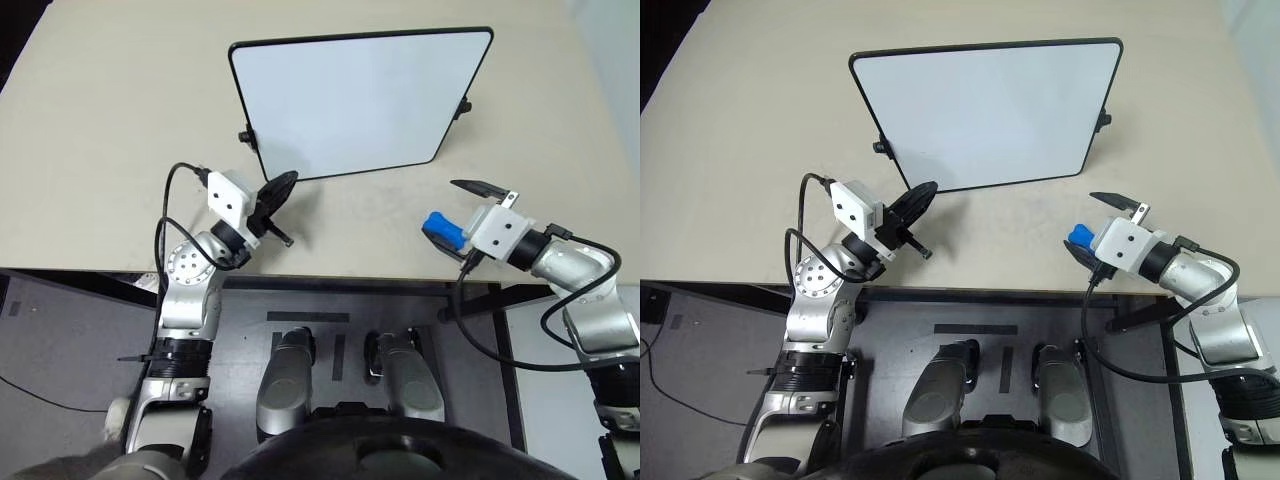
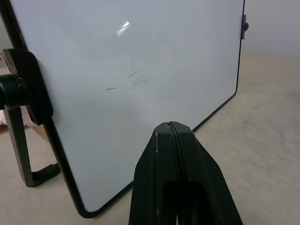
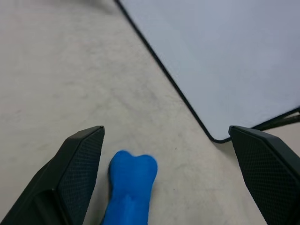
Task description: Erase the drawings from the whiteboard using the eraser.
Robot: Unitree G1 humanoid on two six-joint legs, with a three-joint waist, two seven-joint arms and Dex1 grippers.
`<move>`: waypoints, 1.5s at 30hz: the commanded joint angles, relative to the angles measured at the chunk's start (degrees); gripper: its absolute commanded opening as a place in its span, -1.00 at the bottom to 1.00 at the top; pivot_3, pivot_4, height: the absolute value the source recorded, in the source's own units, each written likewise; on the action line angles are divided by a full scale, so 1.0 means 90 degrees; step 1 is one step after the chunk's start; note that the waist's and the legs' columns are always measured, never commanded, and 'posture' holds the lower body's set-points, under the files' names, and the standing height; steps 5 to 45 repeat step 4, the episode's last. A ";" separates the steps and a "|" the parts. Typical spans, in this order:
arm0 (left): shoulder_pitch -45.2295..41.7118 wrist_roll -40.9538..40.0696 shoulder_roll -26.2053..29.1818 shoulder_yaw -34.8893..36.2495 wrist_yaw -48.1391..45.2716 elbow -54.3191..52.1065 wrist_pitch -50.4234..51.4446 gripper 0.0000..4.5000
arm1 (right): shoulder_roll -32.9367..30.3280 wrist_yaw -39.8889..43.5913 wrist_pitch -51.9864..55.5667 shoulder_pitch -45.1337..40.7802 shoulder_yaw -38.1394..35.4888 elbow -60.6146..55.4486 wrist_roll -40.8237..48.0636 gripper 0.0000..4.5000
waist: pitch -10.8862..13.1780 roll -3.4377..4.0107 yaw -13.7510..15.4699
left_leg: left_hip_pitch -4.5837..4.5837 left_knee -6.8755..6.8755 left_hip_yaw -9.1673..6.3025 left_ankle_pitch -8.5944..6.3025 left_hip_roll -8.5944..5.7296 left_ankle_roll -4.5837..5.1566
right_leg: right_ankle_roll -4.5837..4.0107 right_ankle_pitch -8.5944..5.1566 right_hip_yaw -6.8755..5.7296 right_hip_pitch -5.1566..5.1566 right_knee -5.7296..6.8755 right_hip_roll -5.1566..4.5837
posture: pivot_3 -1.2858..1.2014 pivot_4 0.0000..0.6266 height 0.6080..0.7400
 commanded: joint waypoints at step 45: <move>-0.0139 -0.0139 0.0082 0.0057 -0.0124 -0.0141 0.0051 -1.00 | 0.0308 -0.0067 0.0397 0.0089 -0.0342 -0.0580 0.0471 0.99 | 0.0000 0.0000 0.0001 | 0.0000 0.0000 0.0001 -0.0004 0.0000 0.0007 | -0.0005 -0.0003 0.0006 0.0000 0.0001 0.0004 | 0.03 -0.52 1.00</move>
